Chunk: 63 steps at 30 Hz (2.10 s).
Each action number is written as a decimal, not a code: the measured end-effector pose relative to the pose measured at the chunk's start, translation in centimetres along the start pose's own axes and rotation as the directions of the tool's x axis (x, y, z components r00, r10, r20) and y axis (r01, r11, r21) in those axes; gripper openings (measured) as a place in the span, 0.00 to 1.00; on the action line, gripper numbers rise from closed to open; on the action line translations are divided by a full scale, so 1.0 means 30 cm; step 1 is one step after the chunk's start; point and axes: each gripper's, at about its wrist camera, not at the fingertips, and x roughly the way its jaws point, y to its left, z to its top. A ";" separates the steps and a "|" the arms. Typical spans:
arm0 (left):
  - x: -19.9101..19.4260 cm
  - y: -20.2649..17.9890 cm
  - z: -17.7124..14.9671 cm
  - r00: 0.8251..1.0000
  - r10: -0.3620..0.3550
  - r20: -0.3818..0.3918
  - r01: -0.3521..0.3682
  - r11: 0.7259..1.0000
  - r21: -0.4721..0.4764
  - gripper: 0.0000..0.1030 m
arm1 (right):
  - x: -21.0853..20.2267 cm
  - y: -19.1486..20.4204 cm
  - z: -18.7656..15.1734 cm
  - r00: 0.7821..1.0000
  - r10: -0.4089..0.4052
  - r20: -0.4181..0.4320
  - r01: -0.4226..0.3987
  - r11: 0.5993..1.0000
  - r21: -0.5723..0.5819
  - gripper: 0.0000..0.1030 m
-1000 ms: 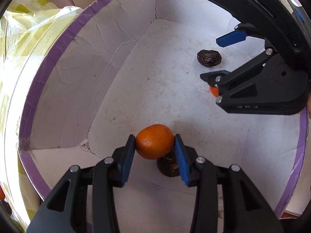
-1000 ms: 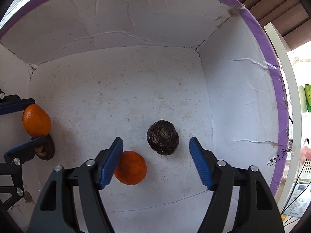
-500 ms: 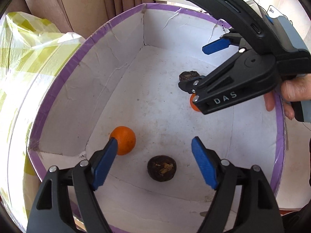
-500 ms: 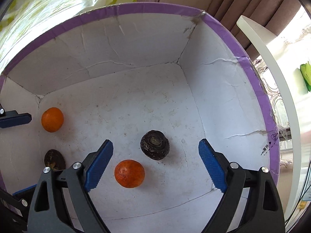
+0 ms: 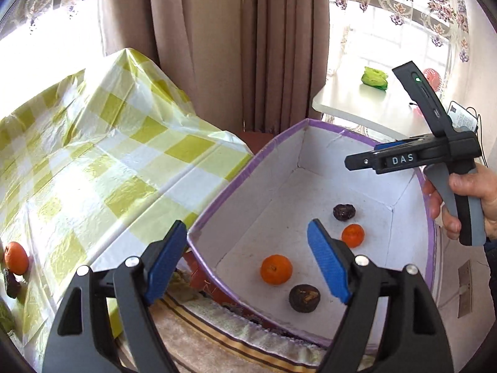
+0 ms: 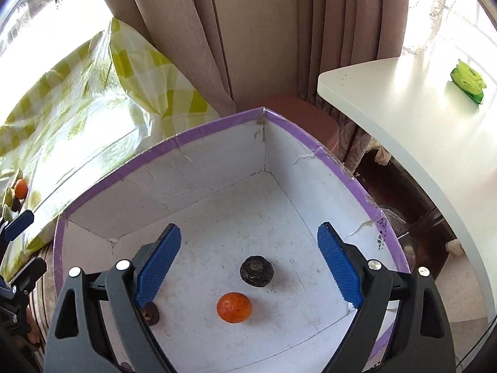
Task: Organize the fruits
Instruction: 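Move both tools back over the tablecloth, then grasp the plastic-wrapped green cabbage with the left tool while the right grasps a large orange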
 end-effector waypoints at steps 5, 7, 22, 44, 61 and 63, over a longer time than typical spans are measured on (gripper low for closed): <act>-0.108 0.167 -0.017 0.989 0.130 0.070 -0.121 0.986 -0.112 0.78 | -0.047 0.075 0.026 0.994 0.058 0.096 -0.053 0.997 -0.046 0.84; -0.146 0.244 -0.034 0.982 0.170 0.084 -0.154 0.974 -0.167 0.78 | -0.051 0.156 0.029 0.987 0.103 0.120 -0.095 0.993 -0.067 0.84; -0.476 0.748 -0.181 0.873 0.472 0.124 -0.354 0.787 -0.504 0.78 | -0.004 0.761 0.052 0.937 0.331 0.114 -0.291 0.917 -0.275 0.84; -0.678 1.291 -0.532 0.734 0.631 -0.253 -0.530 0.299 -0.793 0.78 | 0.200 1.361 0.014 0.900 0.432 -0.062 -0.416 0.808 -0.417 0.84; -0.585 1.502 -0.552 0.721 0.569 -0.395 -0.598 0.224 -0.770 0.73 | 0.275 1.522 0.047 0.899 0.421 -0.121 -0.425 0.772 -0.473 0.81; -0.573 1.518 -0.551 0.725 0.561 -0.398 -0.598 0.228 -0.768 0.56 | 0.277 1.528 0.051 0.896 0.427 -0.125 -0.432 0.769 -0.471 0.77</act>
